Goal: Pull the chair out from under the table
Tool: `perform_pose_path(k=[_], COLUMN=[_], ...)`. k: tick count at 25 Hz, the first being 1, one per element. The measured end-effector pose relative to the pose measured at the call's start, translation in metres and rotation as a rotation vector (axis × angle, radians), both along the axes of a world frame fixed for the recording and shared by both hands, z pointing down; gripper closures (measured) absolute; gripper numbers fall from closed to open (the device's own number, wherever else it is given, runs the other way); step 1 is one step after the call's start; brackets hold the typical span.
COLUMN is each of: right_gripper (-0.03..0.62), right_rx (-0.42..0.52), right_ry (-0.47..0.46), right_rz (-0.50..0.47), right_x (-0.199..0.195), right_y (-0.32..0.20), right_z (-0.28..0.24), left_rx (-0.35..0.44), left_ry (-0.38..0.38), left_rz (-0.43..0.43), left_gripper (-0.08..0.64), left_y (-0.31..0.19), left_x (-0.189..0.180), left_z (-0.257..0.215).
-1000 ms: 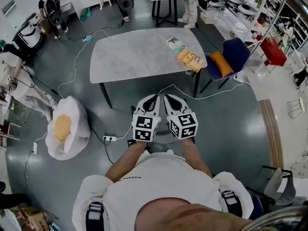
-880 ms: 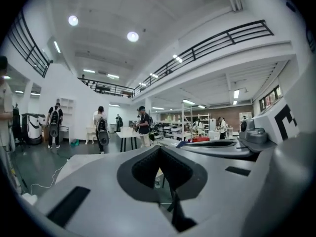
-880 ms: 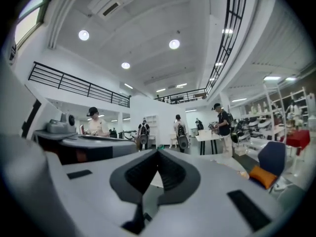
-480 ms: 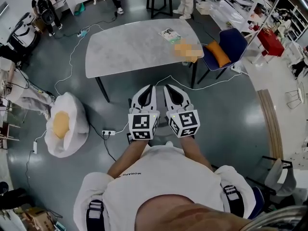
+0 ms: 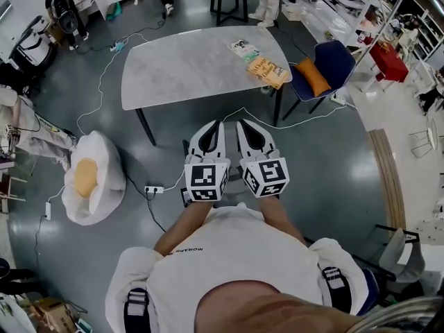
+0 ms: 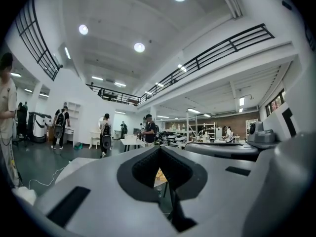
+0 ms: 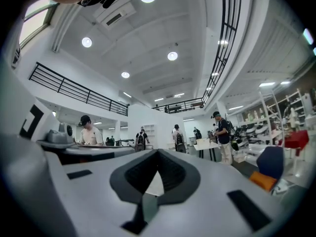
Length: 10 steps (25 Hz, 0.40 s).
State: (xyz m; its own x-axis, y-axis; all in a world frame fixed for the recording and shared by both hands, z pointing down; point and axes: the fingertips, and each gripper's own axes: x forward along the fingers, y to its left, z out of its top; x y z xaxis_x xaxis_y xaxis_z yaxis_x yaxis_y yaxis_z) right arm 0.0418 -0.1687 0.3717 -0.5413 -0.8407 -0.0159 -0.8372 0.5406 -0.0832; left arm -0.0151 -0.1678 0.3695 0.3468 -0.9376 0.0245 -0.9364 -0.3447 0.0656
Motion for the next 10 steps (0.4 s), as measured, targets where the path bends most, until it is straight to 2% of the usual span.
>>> perform_pose_path(k=[6, 10], right_gripper=[0.580, 0.580], right_rx=[-0.012, -0.003], right_ry=[-0.002, -0.004], right_rz=[0.000, 0.003], right_x=[0.0002, 0.0003], right_y=[0.0028, 0.0011], right_z=[0.0000, -0.0024], left_rx=[-0.009, 0.005], left_ry=[0.008, -0.022], left_rz=[-0.001, -0.004], left_gripper=[0.557, 0.557], left_y=[0.0026, 0.0020], left_x=[-0.0015, -0.0028], left_z=[0.0007, -0.0007])
